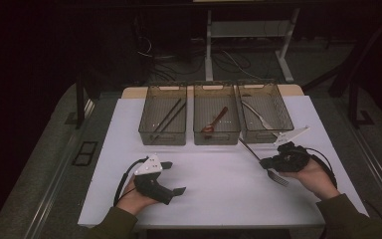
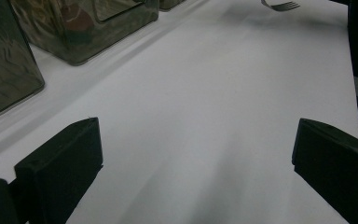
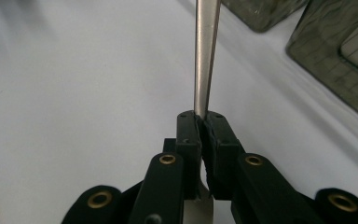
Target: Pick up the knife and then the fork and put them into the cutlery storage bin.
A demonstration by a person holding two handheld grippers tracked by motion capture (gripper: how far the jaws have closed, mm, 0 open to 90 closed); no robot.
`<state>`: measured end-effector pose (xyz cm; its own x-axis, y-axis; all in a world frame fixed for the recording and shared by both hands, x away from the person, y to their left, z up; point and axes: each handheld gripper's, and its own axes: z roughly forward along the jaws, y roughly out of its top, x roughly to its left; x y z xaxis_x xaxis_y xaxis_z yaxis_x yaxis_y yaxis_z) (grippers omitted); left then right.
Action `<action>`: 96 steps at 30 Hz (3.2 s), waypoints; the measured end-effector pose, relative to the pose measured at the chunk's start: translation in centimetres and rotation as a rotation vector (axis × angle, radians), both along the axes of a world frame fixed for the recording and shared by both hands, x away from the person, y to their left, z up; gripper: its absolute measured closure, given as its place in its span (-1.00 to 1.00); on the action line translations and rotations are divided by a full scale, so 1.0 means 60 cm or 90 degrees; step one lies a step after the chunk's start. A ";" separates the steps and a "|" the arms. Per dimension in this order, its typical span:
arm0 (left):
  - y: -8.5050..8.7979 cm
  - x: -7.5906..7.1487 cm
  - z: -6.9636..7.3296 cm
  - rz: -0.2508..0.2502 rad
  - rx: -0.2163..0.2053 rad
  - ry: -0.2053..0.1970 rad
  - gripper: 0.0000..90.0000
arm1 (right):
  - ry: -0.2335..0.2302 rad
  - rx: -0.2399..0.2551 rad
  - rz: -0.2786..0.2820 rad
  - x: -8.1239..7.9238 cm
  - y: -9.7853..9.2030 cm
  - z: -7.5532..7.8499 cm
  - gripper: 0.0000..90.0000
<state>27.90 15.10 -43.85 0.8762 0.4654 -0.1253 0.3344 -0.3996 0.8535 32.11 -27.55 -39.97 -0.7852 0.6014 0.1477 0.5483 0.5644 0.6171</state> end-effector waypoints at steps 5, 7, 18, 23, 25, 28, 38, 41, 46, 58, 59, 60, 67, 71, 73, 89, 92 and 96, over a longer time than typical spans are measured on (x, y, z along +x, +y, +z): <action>0.000 0.000 0.000 0.001 -0.002 0.000 -0.98 | -0.021 0.017 -0.014 0.000 -0.004 0.006 0.87; 0.000 0.001 0.000 0.002 -0.003 0.001 -0.98 | -0.025 0.026 -0.024 0.001 -0.006 0.009 0.87; 0.002 0.000 0.000 0.001 0.000 -0.002 -0.98 | -0.050 0.066 -0.056 0.017 -0.015 0.023 0.87; 0.005 -0.002 0.001 0.002 -0.003 -0.004 -0.98 | -0.064 0.069 -0.065 0.025 -0.012 0.031 0.87; 0.005 -0.003 0.001 0.002 -0.003 -0.005 -0.98 | -0.072 0.074 -0.071 0.029 -0.011 0.036 0.87; 0.005 -0.004 0.002 0.002 -0.005 -0.006 -0.98 | -0.081 0.081 -0.081 0.037 -0.009 0.042 0.87; 0.005 -0.004 0.002 0.002 -0.005 -0.007 -0.98 | -0.106 0.096 -0.104 0.072 -0.009 0.060 0.87; 0.005 -0.004 0.002 0.002 -0.005 -0.005 -0.98 | -0.110 0.099 -0.111 0.079 -0.010 0.065 0.87; 0.004 -0.004 0.002 0.001 -0.007 -0.005 -0.98 | -0.123 0.103 -0.131 0.097 -0.016 0.075 0.87; 0.007 -0.005 0.003 0.013 -0.014 -0.002 -1.00 | -0.135 0.117 -0.172 0.154 -0.027 0.087 0.87; 0.007 -0.005 0.003 0.012 -0.014 -0.003 -1.00 | -0.136 0.115 -0.173 0.158 -0.028 0.087 0.87; 0.007 -0.005 0.003 0.011 -0.012 -0.003 -1.00 | -0.134 0.117 -0.175 0.163 -0.029 0.087 0.87; 0.008 -0.005 0.004 0.018 -0.015 -0.005 -1.00 | -0.124 0.096 -0.190 0.198 -0.038 0.086 0.87; 0.008 -0.006 0.004 0.021 -0.015 -0.005 -1.00 | -0.124 0.080 -0.198 0.216 -0.043 0.084 0.87; 0.008 -0.006 0.004 0.020 -0.017 -0.003 -1.00 | -0.124 0.072 -0.202 0.224 -0.047 0.081 0.87; 0.009 -0.006 0.003 0.024 -0.015 0.003 -1.00 | -0.064 -0.004 -0.210 0.267 -0.054 0.024 0.87; 0.009 -0.006 0.003 0.025 -0.015 0.005 -1.00 | -0.042 -0.019 -0.205 0.270 -0.052 0.016 0.87; 0.009 -0.006 0.003 0.021 -0.012 0.004 -1.00 | -0.028 -0.044 -0.199 0.273 -0.049 0.006 0.86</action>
